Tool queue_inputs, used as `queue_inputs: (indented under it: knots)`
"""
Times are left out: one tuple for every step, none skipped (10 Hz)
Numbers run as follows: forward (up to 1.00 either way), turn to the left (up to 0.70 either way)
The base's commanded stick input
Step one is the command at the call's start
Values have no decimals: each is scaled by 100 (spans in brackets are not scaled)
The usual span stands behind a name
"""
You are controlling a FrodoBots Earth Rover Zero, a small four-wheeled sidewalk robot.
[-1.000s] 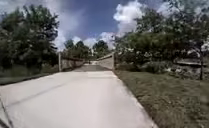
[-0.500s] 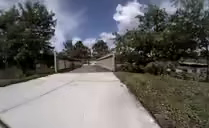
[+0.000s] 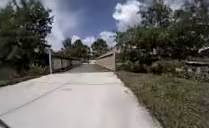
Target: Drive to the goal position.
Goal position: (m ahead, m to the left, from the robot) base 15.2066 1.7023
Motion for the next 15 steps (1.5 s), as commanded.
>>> queue_inputs:
  knots:
    - [85, 0]
    - [85, 0]
    - [85, 0]
    - [85, 0]
    - [85, 0]
    - [85, 0]
    - [85, 0]
    - [85, 0]
    - [85, 0]
    - [85, 0]
    - [85, 0]
    - [85, 0]
    - [85, 0]
    - [85, 0]
    - [85, 0]
